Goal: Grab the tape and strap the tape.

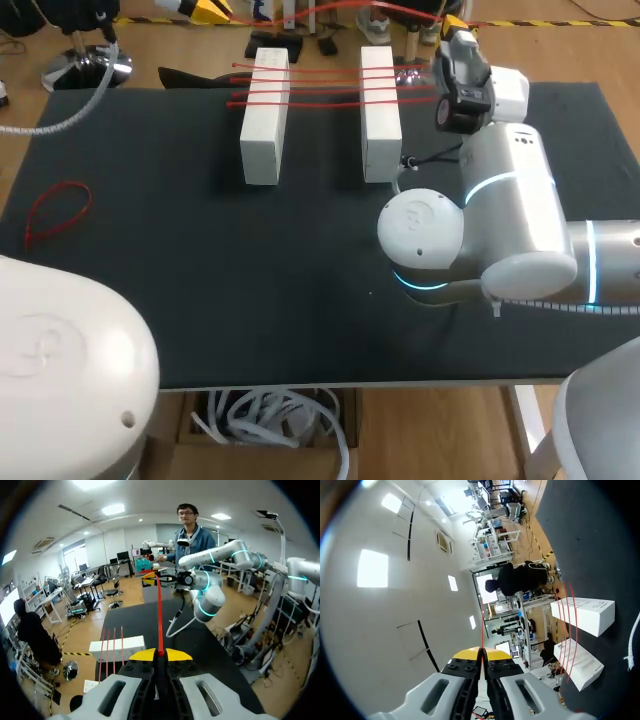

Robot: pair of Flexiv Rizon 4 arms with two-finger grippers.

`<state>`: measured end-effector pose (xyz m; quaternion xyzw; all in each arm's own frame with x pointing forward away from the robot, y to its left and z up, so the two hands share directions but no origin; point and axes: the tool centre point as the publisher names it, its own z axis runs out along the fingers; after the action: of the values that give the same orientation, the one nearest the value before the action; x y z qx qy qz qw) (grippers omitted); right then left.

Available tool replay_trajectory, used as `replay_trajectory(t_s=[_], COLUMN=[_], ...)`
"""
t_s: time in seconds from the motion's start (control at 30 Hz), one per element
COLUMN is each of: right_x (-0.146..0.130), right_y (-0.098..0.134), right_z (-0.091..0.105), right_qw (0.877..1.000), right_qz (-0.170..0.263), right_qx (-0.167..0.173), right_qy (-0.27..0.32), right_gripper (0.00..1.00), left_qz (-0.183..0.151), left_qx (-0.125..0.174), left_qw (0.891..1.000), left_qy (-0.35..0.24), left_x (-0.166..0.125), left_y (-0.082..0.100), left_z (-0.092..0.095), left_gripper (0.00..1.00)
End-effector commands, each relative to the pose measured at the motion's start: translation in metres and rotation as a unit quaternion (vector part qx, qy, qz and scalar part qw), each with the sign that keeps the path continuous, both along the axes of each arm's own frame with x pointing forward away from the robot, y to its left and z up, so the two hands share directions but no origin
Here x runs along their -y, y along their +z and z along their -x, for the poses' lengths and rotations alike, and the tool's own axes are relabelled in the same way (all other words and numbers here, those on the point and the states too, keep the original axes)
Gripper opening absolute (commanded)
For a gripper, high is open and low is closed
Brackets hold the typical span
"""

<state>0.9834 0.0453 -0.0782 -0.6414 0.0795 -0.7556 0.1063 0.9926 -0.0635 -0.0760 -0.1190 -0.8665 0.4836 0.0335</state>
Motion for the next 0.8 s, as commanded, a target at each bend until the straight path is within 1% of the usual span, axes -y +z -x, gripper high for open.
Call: replay_trajectory(t_s=[0.03, 0.07, 0.1, 0.13, 0.17, 0.27, 0.33, 0.4, 0.5, 0.6, 0.67, 0.7, 0.77, 0.8], right_x=[0.0, 0.0, 0.0, 0.0, 0.0, 0.0, 0.0, 0.0, 0.0, 0.0, 0.0, 0.0, 0.0, 0.0], right_y=[0.002, 0.002, 0.002, 0.002, 0.002, 0.002, 0.002, 0.002, 0.002, 0.002, 0.002, 0.002, 0.002, 0.002], right_z=[0.0, 0.0, 0.0, 0.0, 0.0, 0.0, 0.0, 0.0, 0.0, 0.0, 0.0, 0.0, 0.0, 0.0], right_qw=[1.0, 1.0, 1.0, 1.0, 1.0, 1.0, 1.0, 1.0, 1.0, 1.0, 1.0, 1.0, 1.0, 1.0], right_qz=[0.001, 0.001, 0.001, 0.001, 0.001, 0.001, 0.001, 0.001, 0.001, 0.001, 0.001, 0.001, 0.001, 0.001], right_qx=[-0.003, -0.003, -0.003, -0.003, -0.003, -0.003, -0.003, -0.003, -0.003, -0.003, -0.003, -0.003, -0.003, -0.003], right_qy=[-0.001, -0.001, -0.001, -0.001, -0.001, -0.001, -0.001, -0.001, -0.001, -0.001, -0.001, -0.001, -0.001, -0.001], right_gripper=[0.0, 0.0, 0.0, 0.0, 0.0, 0.0, 0.0, 0.0, 0.0, 0.0, 0.0, 0.0, 0.0, 0.0], left_qz=[-0.182, -0.189, -0.201, -0.202, -0.213, -0.224, -0.231, -0.242, -0.258, -0.265, -0.261, -0.266, -0.26, -0.261], left_qx=[0.006, 0.006, 0.013, 0.017, 0.022, 0.046, 0.068, 0.086, 0.1, 0.112, 0.119, 0.122, 0.119, 0.12], left_qw=[0.977, 0.974, 0.97, 0.968, 0.964, 0.955, 0.949, 0.943, 0.937, 0.937, 0.94, 0.94, 0.944, 0.944], left_qy=[0.108, 0.122, 0.134, 0.146, 0.158, 0.187, 0.204, 0.213, 0.211, 0.196, 0.186, 0.178, 0.165, 0.161], left_x=[0.013, 0.014, 0.015, 0.017, 0.018, 0.023, 0.025, 0.027, 0.03, 0.037, 0.042, 0.044, 0.048, 0.05], left_y=[0.0, -0.001, -0.001, 0.0, 0.0, 0.002, 0.007, 0.012, 0.018, 0.023, 0.025, 0.027, 0.027, 0.028], left_z=[0.004, 0.004, 0.003, 0.003, 0.003, 0.002, 0.002, 0.002, 0.0, -0.002, -0.002, -0.002, -0.002, -0.001], left_gripper=[0.0, 0.0, 0.0, 0.0, 0.0, 0.0, 0.0, 0.0, 0.0, 0.0, 0.0, 0.0, 0.0, 0.0])
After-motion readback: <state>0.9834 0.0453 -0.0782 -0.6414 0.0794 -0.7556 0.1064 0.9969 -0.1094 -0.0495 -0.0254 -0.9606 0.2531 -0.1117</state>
